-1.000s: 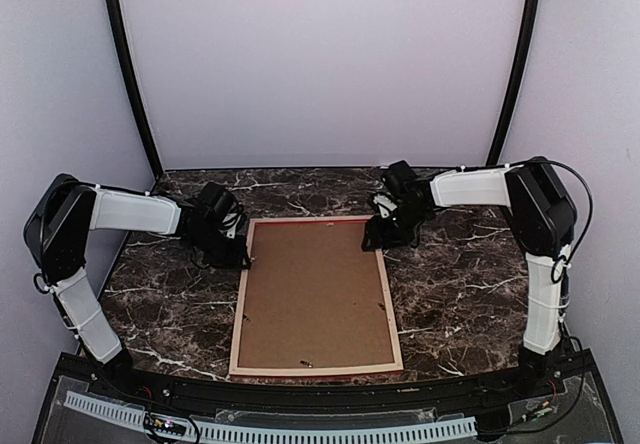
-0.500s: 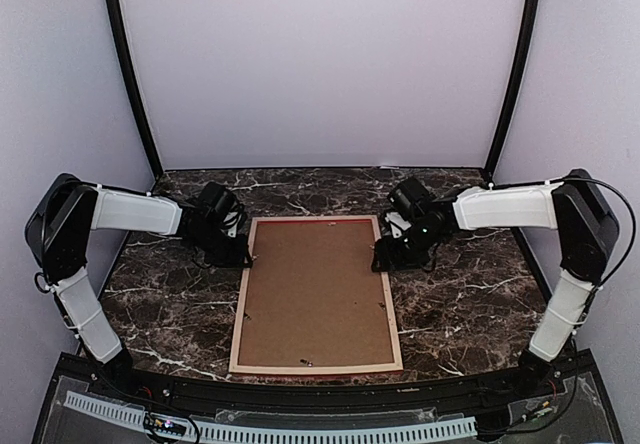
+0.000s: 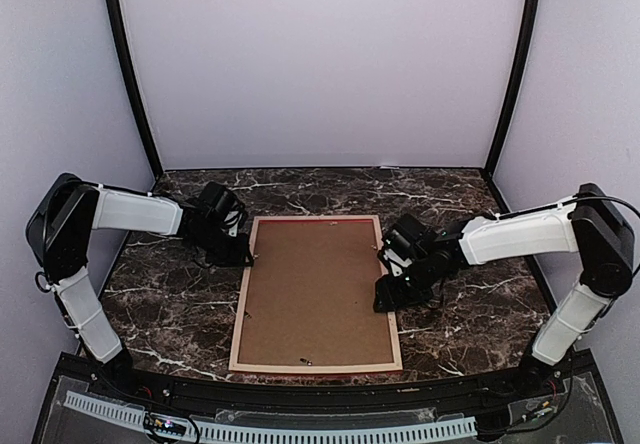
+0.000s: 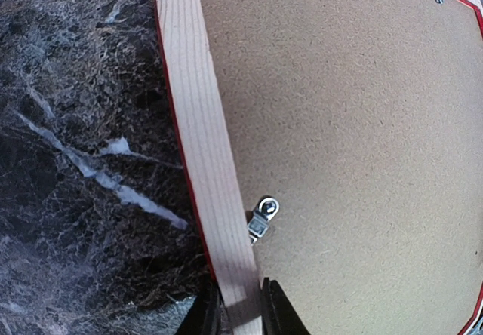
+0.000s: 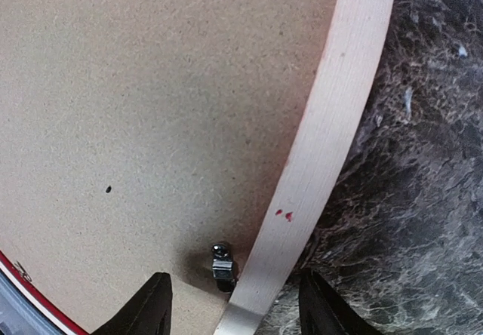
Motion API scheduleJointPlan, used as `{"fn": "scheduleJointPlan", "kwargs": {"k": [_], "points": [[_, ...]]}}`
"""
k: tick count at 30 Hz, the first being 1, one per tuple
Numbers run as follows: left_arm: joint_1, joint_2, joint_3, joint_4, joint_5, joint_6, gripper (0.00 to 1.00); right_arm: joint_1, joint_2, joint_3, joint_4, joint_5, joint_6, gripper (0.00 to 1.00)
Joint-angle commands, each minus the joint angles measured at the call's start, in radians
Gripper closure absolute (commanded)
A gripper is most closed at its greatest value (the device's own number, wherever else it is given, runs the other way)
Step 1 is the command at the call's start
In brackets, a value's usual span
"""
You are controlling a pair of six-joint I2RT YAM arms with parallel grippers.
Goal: Put the photo into the frame
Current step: Press the fastener onto the backboard.
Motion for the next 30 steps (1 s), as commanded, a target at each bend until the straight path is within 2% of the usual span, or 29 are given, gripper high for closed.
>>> {"fn": "scheduleJointPlan", "kwargs": {"k": [1, 8, 25, 30], "points": [[-0.007, 0.040, -0.010, -0.024, -0.024, 0.009, 0.82, 0.016, -0.017, -0.018, 0.036, 0.016, 0.016, 0.44], [-0.008, 0.043, -0.009, -0.026, -0.024, 0.008, 0.82, 0.017, 0.027, -0.006, 0.060, 0.021, 0.003, 0.57], [-0.008, 0.045, -0.018, -0.025, -0.020, 0.010, 0.82, -0.003, 0.093, 0.025, 0.071, 0.001, -0.056, 0.80], [-0.008, 0.043, -0.023, -0.023, -0.022, 0.009, 0.82, -0.020, 0.093, 0.033, 0.078, -0.018, -0.074, 0.83]]}}
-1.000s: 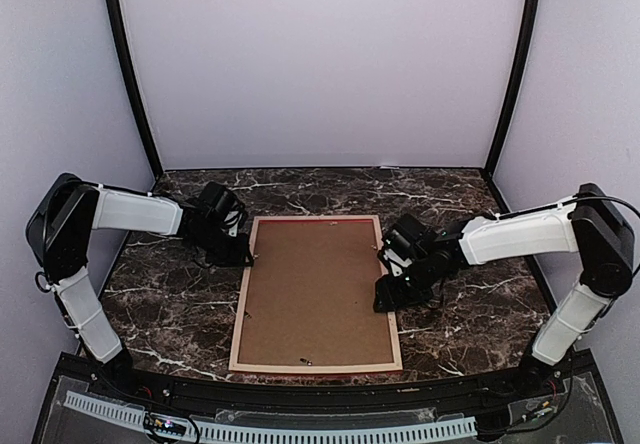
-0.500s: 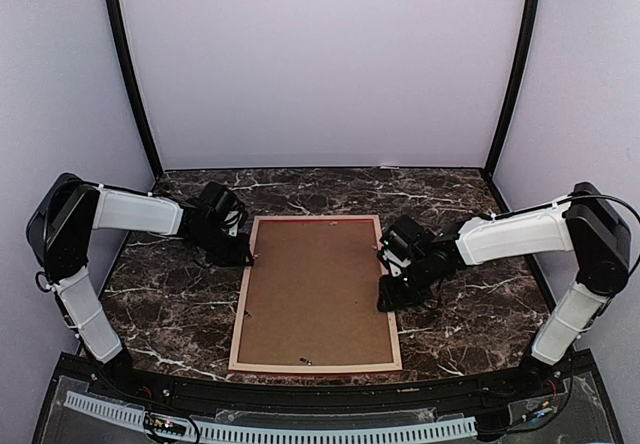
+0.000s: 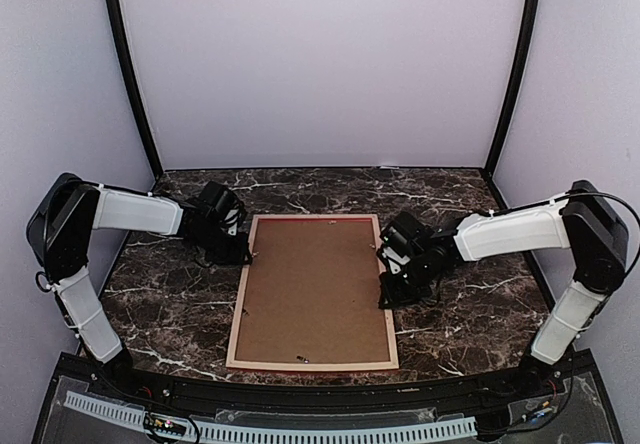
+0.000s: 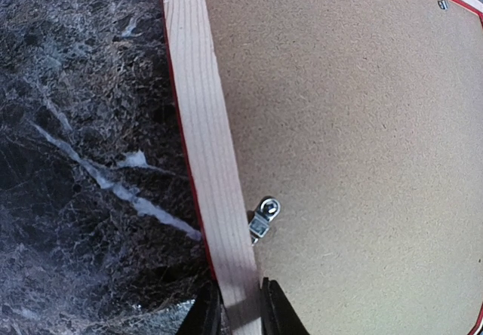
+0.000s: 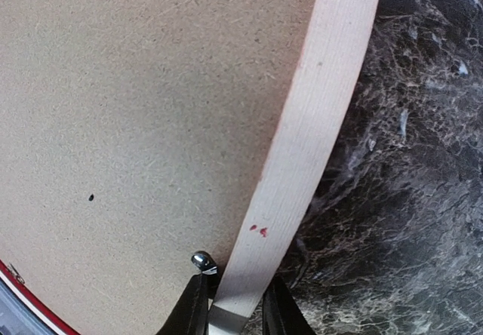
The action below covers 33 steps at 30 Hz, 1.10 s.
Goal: Put the photo into the frame
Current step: Press the fastener onto the backboard, then rotate the photo frame at the center of the board.
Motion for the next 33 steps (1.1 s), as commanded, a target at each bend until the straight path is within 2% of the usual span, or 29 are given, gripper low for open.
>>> {"fn": "scheduleJointPlan", "kwargs": {"k": [1, 3, 8, 18, 25, 29, 33], "points": [[-0.008, 0.039, -0.025, -0.036, -0.004, 0.008, 0.82, -0.015, 0.046, 0.006, 0.083, -0.025, -0.060, 0.83], [-0.008, 0.039, -0.025, -0.037, -0.005, 0.008, 0.82, -0.032, 0.033, 0.003, 0.099, -0.049, -0.053, 0.80], [-0.008, 0.036, -0.024, -0.040, -0.012, 0.008, 0.82, -0.063, 0.007, -0.001, 0.134, -0.103, -0.031, 0.57], [-0.008, 0.027, -0.023, -0.046, -0.019, 0.003, 0.81, -0.053, -0.043, -0.051, 0.116, -0.085, 0.026, 0.44], [-0.007, 0.015, -0.014, -0.040, -0.007, -0.003, 0.74, 0.010, -0.079, -0.103, 0.089, -0.021, 0.083, 0.46], [-0.006, 0.006, 0.005, -0.050, -0.004, 0.001, 0.65, 0.018, -0.075, -0.115, 0.073, 0.015, 0.084, 0.56], [-0.006, -0.033, 0.031, -0.080, -0.024, 0.019, 0.48, 0.010, -0.059, -0.098, 0.030, 0.083, 0.040, 0.70]]}}
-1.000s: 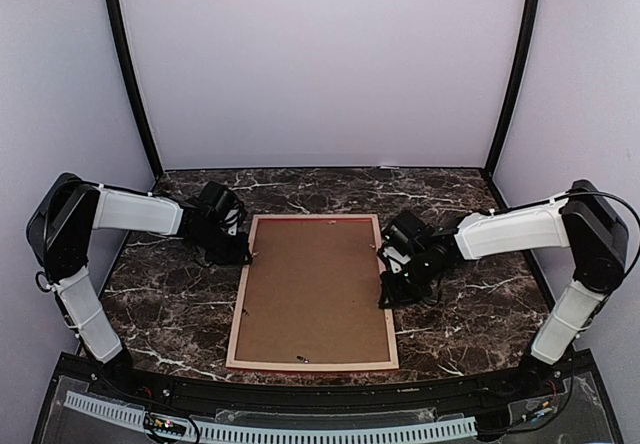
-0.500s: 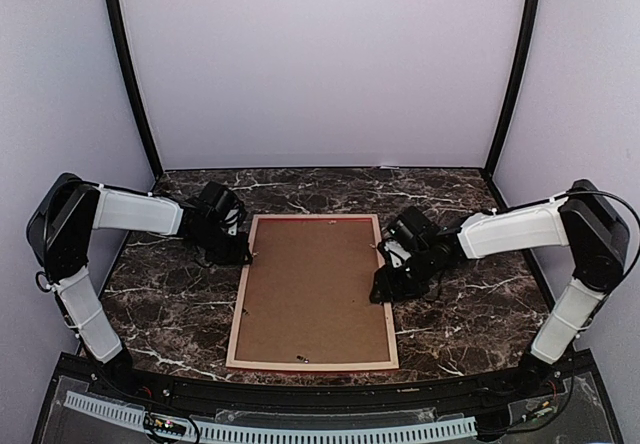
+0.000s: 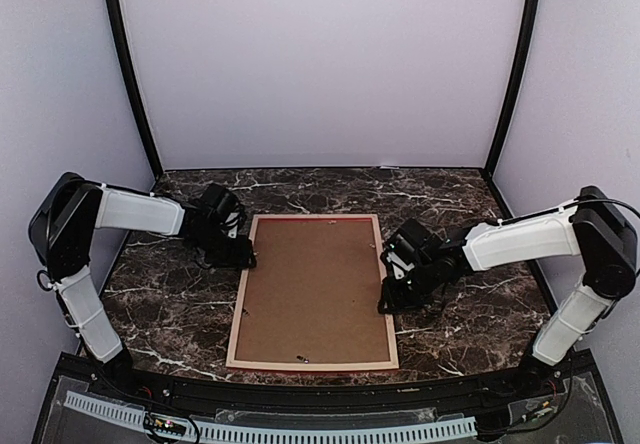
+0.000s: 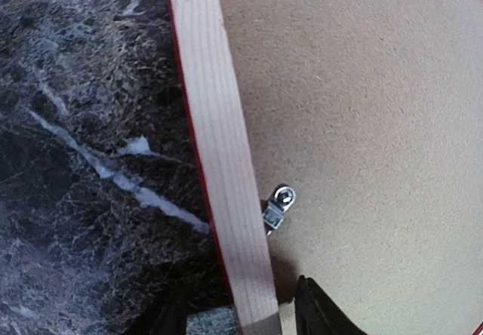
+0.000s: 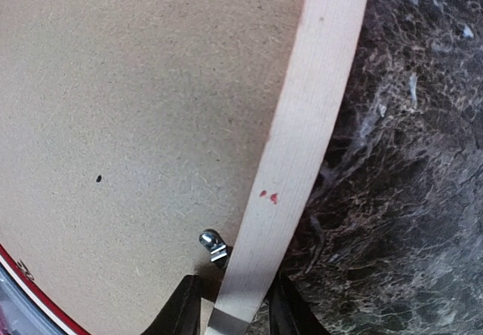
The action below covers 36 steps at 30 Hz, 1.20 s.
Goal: Put the photo into the frame
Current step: Rotate the photo frame at the center of the board.
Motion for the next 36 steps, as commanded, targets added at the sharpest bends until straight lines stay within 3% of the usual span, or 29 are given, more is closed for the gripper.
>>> {"fn": "scheduleJointPlan", "kwargs": {"k": [1, 4, 10, 16, 21, 25, 29, 32, 36], "points": [[-0.006, -0.054, 0.037, -0.064, -0.028, 0.016, 0.41, -0.008, 0.011, 0.002, -0.064, 0.094, -0.045, 0.76], [-0.006, -0.113, 0.052, -0.089, -0.042, 0.038, 0.28, -0.024, 0.030, 0.026, -0.085, 0.103, -0.117, 0.86], [-0.006, -0.198, 0.077, -0.100, -0.015, 0.115, 0.18, -0.060, 0.056, 0.096, -0.135, 0.149, -0.301, 0.99], [0.007, -0.205, 0.099, -0.081, 0.008, 0.210, 0.08, -0.088, 0.084, 0.205, -0.165, 0.190, -0.519, 1.00], [0.061, -0.133, 0.147, -0.084, 0.099, 0.244, 0.07, -0.127, 0.173, 0.318, -0.213, 0.169, -0.687, 0.99], [0.082, -0.057, 0.211, -0.089, 0.124, 0.294, 0.07, -0.194, 0.256, 0.411, -0.241, 0.135, -0.778, 0.90], [0.086, 0.043, 0.293, -0.107, 0.095, 0.366, 0.07, -0.245, 0.296, 0.484, -0.236, 0.114, -0.816, 0.68], [0.086, 0.127, 0.363, -0.125, 0.082, 0.418, 0.07, -0.264, 0.279, 0.503, -0.211, 0.086, -0.810, 0.55], [0.086, 0.225, 0.447, -0.152, 0.092, 0.471, 0.11, -0.273, 0.207, 0.461, -0.162, 0.085, -0.766, 0.46]]}}
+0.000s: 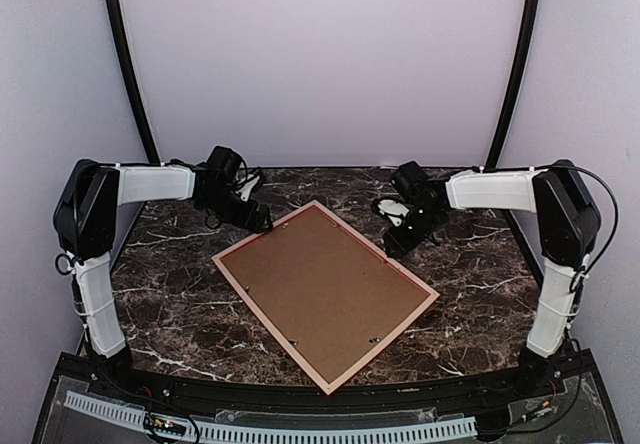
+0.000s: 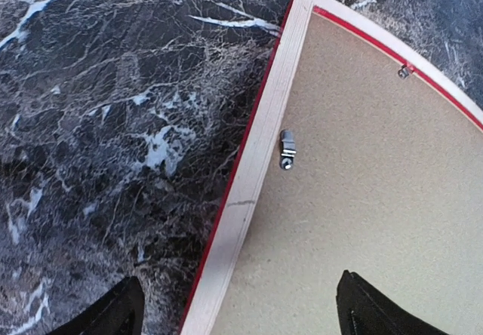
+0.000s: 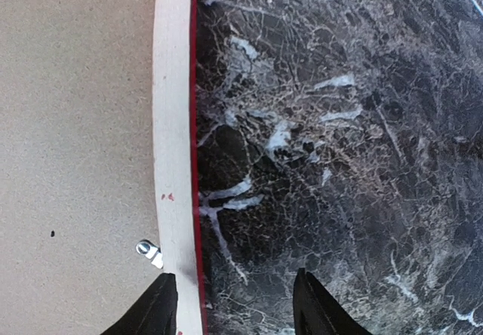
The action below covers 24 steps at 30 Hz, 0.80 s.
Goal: Put the photo into the frame
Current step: Rotate the photo frame at the center of the board.
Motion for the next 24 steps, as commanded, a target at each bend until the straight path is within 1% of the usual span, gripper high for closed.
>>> {"fn": "scheduleJointPlan", "kwargs": {"k": [1, 3, 6, 9, 16, 21, 22, 23, 24], "points": [[0.001, 0.082, 0.101, -0.064, 0.008, 0.100, 0.12, -0.005, -0.104, -0.033, 0.059, -0.014, 0.028, 0.45], [0.001, 0.130, 0.138, -0.082, 0.009, 0.117, 0.16, -0.006, -0.153, -0.072, 0.071, -0.010, 0.063, 0.44], [0.001, 0.191, 0.178, -0.099, 0.005, 0.123, 0.26, -0.006, -0.228, -0.126, 0.071, -0.002, 0.131, 0.44], [0.001, 0.211, 0.197, -0.094, 0.019, 0.116, 0.34, -0.006, -0.308, -0.188, 0.058, -0.011, 0.241, 0.44], [0.001, 0.213, 0.183, -0.072, 0.015, 0.077, 0.54, -0.004, -0.478, -0.347, 0.052, -0.071, 0.475, 0.42], [0.001, 0.179, 0.098, -0.025, -0.006, 0.010, 0.67, 0.012, -0.580, -0.474, 0.065, -0.063, 0.610, 0.40], [0.001, 0.170, 0.062, -0.013, -0.009, -0.005, 0.69, 0.016, -0.600, -0.501, 0.072, -0.061, 0.636, 0.39], [0.001, 0.149, 0.041, 0.014, -0.022, -0.030, 0.74, 0.023, -0.620, -0.525, 0.080, -0.058, 0.658, 0.39], [0.001, 0.137, -0.005, 0.028, -0.036, -0.041, 0.76, 0.029, -0.639, -0.547, 0.085, -0.054, 0.682, 0.38]]}}
